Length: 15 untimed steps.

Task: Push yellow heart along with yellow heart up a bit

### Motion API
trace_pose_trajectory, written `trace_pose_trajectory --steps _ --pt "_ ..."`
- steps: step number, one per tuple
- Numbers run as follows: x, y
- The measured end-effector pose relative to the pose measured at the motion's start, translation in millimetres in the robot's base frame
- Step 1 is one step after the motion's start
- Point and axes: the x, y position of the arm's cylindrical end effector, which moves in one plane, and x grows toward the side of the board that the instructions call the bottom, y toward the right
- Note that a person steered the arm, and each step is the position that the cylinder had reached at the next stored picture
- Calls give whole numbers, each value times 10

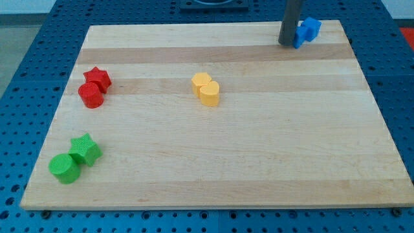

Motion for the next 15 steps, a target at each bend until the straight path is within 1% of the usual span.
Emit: trace_pose_trajectory --steps 1,2,3,4,5,7,8,9,10,11,13,15 --pt "0 0" --pt "47 -183" --pt "197 -468" --pt "278 -536" --pt "589 -536" --pt "1348 -599" --pt "1648 -693" --pt "1844 -979" --pt "1940 -1359" --pt "1940 -1633" --pt "1791 -1662" --pt "1531 -1738"
